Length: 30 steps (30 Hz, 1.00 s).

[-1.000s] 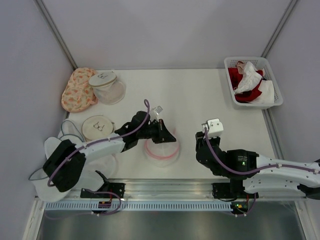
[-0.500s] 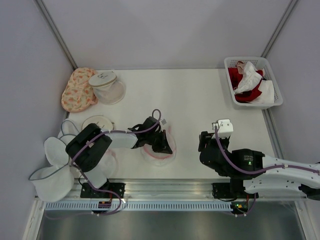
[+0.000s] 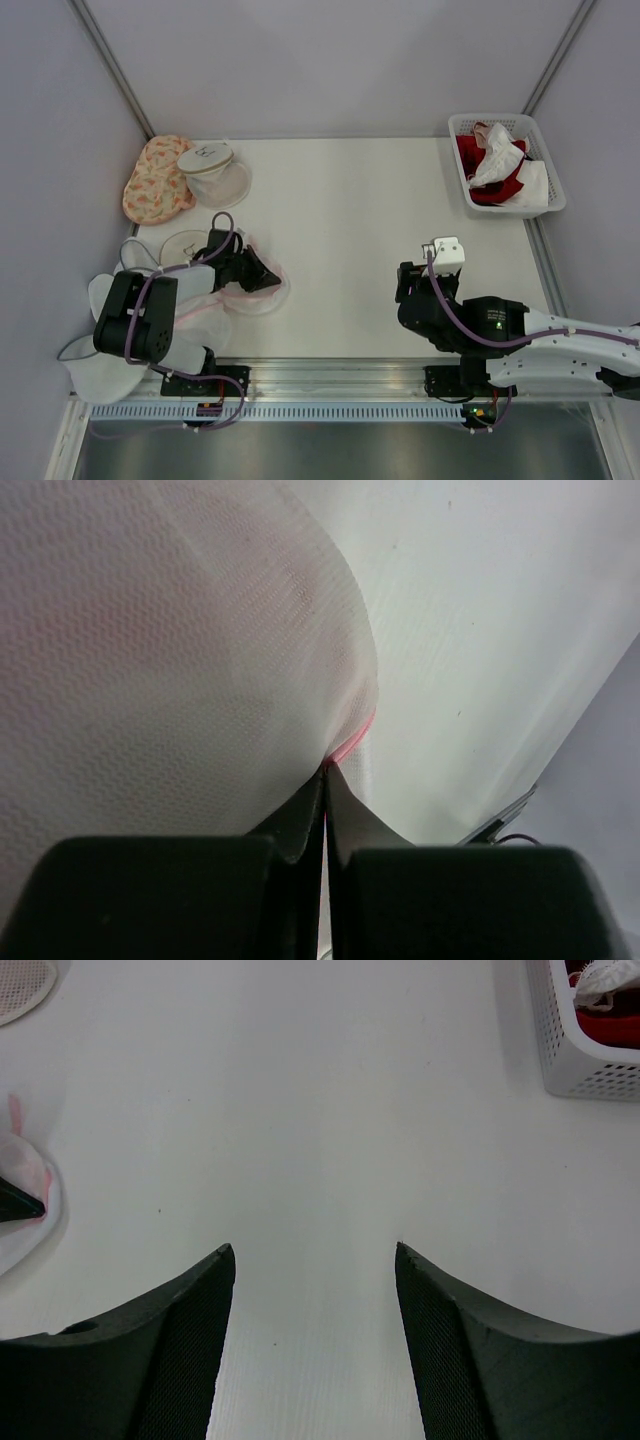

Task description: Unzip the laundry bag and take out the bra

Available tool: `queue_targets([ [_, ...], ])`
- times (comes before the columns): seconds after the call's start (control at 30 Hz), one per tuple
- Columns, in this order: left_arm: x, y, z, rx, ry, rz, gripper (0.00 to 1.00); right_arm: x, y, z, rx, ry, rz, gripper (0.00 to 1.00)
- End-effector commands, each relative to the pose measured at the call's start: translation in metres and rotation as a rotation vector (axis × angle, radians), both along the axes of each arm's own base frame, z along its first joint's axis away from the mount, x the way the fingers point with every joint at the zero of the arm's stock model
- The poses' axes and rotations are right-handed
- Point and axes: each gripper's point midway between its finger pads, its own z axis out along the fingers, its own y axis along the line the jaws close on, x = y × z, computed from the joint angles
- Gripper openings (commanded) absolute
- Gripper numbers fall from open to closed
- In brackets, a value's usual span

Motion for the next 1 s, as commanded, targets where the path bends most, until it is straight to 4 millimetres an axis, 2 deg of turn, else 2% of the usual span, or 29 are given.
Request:
queue_targets([
  [0.0, -0.019, 0.032, -0.017, 0.076, 0.127, 0.122, 0.02, 0.003, -0.004, 0.021, 0.042, -0.034, -0.019, 0.71],
  [0.13, 0.005, 0.070, 0.002, 0.168, 0.102, 0.248, 0.02, 0.001, -0.011, 0.026, 0.061, -0.038, -0.021, 0.72],
  [0.17, 0.003, 0.082, 0.000, 0.213, 0.116, 0.269, 0.02, 0.001, -0.012, 0.026, 0.064, -0.039, -0.018, 0.72],
  [0.2, 0.006, 0.104, 0.000, 0.229, 0.127, 0.341, 0.02, 0.001, -0.014, 0.026, 0.066, -0.040, -0.021, 0.72],
  [0.23, 0.007, 0.114, 0.002, 0.236, 0.123, 0.371, 0.02, 0.001, -0.016, 0.028, 0.073, -0.043, -0.021, 0.72],
  [0.27, 0.004, 0.135, -0.001, 0.248, 0.144, 0.436, 0.02, 0.000, -0.017, 0.028, 0.076, -0.040, -0.021, 0.72],
  [0.37, -0.007, 0.167, -0.004, 0.262, 0.173, 0.571, 0.02, -0.001, -0.021, 0.029, 0.092, -0.041, -0.024, 0.72],
  [0.4, -0.012, 0.170, -0.007, 0.260, 0.184, 0.600, 0.02, -0.001, -0.023, 0.030, 0.100, -0.043, -0.024, 0.72],
  [0.6, -0.025, 0.209, 0.009, 0.348, 0.177, 0.824, 0.02, -0.002, -0.027, 0.035, 0.107, -0.042, -0.026, 0.73],
  [0.7, -0.013, 0.206, 0.027, 0.301, 0.093, 0.809, 0.02, -0.002, -0.028, 0.035, 0.110, -0.041, -0.028, 0.74],
  [0.77, 0.000, 0.188, 0.042, 0.231, 0.008, 0.671, 0.04, -0.002, -0.027, 0.034, 0.112, -0.040, -0.027, 0.78],
  [0.8, 0.009, 0.180, 0.052, 0.200, -0.042, 0.613, 0.20, -0.002, -0.026, 0.033, 0.106, -0.041, -0.027, 0.81],
  [0.83, 0.014, 0.174, 0.060, 0.188, -0.094, 0.545, 0.32, -0.002, -0.024, 0.033, 0.096, -0.041, -0.021, 0.89],
  [0.87, 0.017, 0.161, 0.070, 0.140, -0.132, 0.475, 0.46, -0.001, -0.021, 0.033, 0.098, -0.042, -0.015, 0.93],
  [0.9, 0.021, 0.155, 0.081, 0.123, -0.169, 0.435, 0.69, -0.001, -0.018, 0.031, 0.087, -0.040, -0.012, 0.96],
  [0.97, 0.021, 0.134, 0.096, 0.078, -0.233, 0.319, 0.91, 0.000, -0.014, 0.031, 0.082, -0.041, -0.012, 0.98],
])
